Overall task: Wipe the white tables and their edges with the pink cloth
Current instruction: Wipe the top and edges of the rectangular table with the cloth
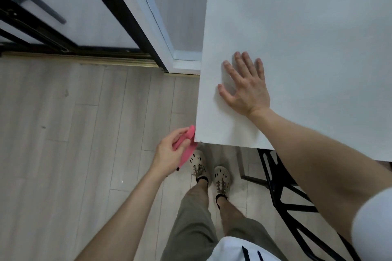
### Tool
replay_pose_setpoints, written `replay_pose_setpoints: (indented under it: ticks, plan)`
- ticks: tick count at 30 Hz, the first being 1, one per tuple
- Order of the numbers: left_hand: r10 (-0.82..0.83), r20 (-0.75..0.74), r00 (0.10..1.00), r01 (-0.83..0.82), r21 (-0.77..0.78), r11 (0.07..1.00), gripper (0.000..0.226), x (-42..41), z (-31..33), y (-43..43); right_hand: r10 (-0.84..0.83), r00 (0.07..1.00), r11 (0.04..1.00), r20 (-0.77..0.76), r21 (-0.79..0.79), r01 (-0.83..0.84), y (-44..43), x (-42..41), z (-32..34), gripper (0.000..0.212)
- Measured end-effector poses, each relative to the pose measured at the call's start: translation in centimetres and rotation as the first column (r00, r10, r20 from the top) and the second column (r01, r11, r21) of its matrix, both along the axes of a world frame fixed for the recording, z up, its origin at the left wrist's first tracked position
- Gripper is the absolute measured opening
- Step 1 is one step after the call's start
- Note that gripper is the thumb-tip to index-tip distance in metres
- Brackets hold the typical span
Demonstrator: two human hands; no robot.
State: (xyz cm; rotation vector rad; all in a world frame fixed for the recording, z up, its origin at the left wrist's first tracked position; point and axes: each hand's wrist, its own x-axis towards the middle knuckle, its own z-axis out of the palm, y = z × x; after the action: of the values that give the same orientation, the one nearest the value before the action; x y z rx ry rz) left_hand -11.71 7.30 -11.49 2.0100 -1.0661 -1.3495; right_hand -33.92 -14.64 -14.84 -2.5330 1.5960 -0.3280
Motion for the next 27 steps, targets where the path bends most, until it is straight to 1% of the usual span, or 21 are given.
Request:
replay_pose_setpoints:
  ticks: [2, 4, 5, 7, 10, 11, 12, 13, 14, 15, 16, 17, 18, 19, 20, 21, 23, 24, 25, 26, 27]
  plan:
    - [0.046, -0.006, 0.999, -0.045, 0.103, 0.994, 0.041, 2.8, 1.0, -0.6, 0.012, 0.999, 0.999, -0.031, 0.043, -0.01, -0.2, -0.1, 0.0, 0.075]
    - [0.143, -0.044, 0.989, -0.135, 0.147, 0.98, 0.055, 4.6, 2.9, -2.2, 0.023, 0.995, 0.994, -0.1, 0.111, -0.011, -0.3, -0.1, 0.1, 0.075]
    - [0.137, -0.048, 0.989, -0.128, 0.154, 0.98, 0.061, 5.2, 3.9, -3.0, 0.029, 0.991, 0.988, -0.133, 0.152, -0.009, -0.3, 0.0, 0.3, 0.075]
    - [0.032, -0.004, 0.999, -0.032, 0.133, 0.991, 0.061, 5.9, 6.1, -4.7, 0.054, 0.98, 0.971, -0.191, 0.237, -0.007, -0.6, 0.2, 1.2, 0.075]
    - [-0.097, 0.067, 0.993, 0.09, 0.109, 0.99, 0.055, 6.2, 9.3, -7.9, 0.106, 0.965, 0.917, -0.242, 0.398, -0.001, -2.6, 1.0, 4.9, 0.074]
    - [-0.126, 0.063, 0.99, 0.12, 0.09, 0.989, 0.054, 6.1, 10.2, -9.2, 0.118, 0.965, 0.874, -0.234, 0.486, 0.011, -3.3, 1.4, 6.7, 0.07]
    - [-0.139, 0.051, 0.989, 0.136, 0.058, 0.989, 0.052, 6.0, 10.9, -10.6, 0.108, 0.976, 0.81, -0.186, 0.586, 0.022, -3.8, 1.7, 8.4, 0.065]
    - [-0.134, 0.038, 0.99, 0.133, 0.014, 0.991, 0.047, 5.7, 11.6, -11.9, 0.039, 0.996, 0.733, -0.079, 0.68, 0.025, -3.9, 2.0, 9.8, 0.064]
    - [-0.107, 0.022, 0.994, 0.107, -0.032, 0.994, 0.04, 5.4, 11.9, -13.2, -0.097, 0.993, 0.641, 0.066, 0.767, 0.012, -3.5, 2.1, 11.2, 0.064]
    - [-0.057, -0.008, 0.998, 0.056, -0.079, 0.995, 0.033, 4.9, 12.1, -14.5, -0.273, 0.94, 0.539, 0.204, 0.842, -0.026, -2.8, 2.0, 12.3, 0.066]
    - [0.011, -0.062, 0.998, -0.017, -0.107, 0.994, 0.027, 4.3, 12.2, -15.7, -0.449, 0.838, 0.438, 0.31, 0.894, -0.096, -2.0, 1.9, 13.2, 0.065]
    - [0.087, -0.146, 0.985, -0.103, -0.109, 0.989, 0.025, 3.7, 12.3, -16.9, -0.6, 0.715, 0.336, 0.36, 0.924, -0.183, -1.5, 1.6, 13.7, 0.063]
    - [0.158, -0.253, 0.954, -0.184, -0.081, 0.98, 0.025, 2.9, 12.3, -17.9, -0.707, 0.602, 0.241, 0.372, 0.926, -0.289, -1.1, 1.5, 14.2, 0.059]
    - [0.21, -0.359, 0.909, -0.241, -0.043, 0.97, 0.027, 2.1, 12.2, -18.8, -0.766, 0.516, 0.198, 0.383, 0.905, -0.377, -0.9, 1.5, 14.6, 0.053]
    - [0.238, -0.439, 0.866, -0.269, -0.008, 0.963, 0.029, 1.4, 12.0, -19.8, -0.79, 0.458, 0.213, 0.407, 0.884, -0.417, -1.2, 1.8, 14.9, 0.046]
    - [0.24, -0.486, 0.841, -0.264, 0.018, 0.964, 0.029, 0.7, 11.5, -20.9, -0.805, 0.409, 0.257, 0.43, 0.874, -0.412, -1.9, 2.2, 14.8, 0.04]
    - [0.19, -0.503, 0.843, -0.203, 0.029, 0.979, 0.027, -0.9, 10.9, -23.0, -0.845, 0.278, 0.363, 0.456, 0.872, -0.328, -3.7, 3.1, 14.3, 0.031]
    - [0.144, -0.461, 0.876, -0.158, 0.008, 0.987, 0.026, -1.7, 10.6, -24.1, -0.863, 0.233, 0.389, 0.448, 0.884, -0.26, -4.9, 3.3, 13.8, 0.026]
    - [0.072, -0.374, 0.924, -0.089, -0.028, 0.996, 0.025, -2.4, 10.4, -25.3, -0.872, 0.219, 0.404, 0.438, 0.896, -0.184, -6.1, 3.1, 13.2, 0.022]
    - [-0.015, -0.244, 0.97, 0.0, -0.062, 0.998, 0.027, -2.8, 9.9, -26.6, -0.869, 0.249, 0.421, 0.428, 0.903, -0.083, -7.6, 2.5, 12.8, 0.019]
    - [-0.118, -0.083, 0.99, 0.111, -0.077, 0.991, 0.036, -3.0, 9.2, -27.9, -0.848, 0.323, 0.452, 0.419, 0.892, 0.029, -9.1, 1.5, 12.6, 0.018]
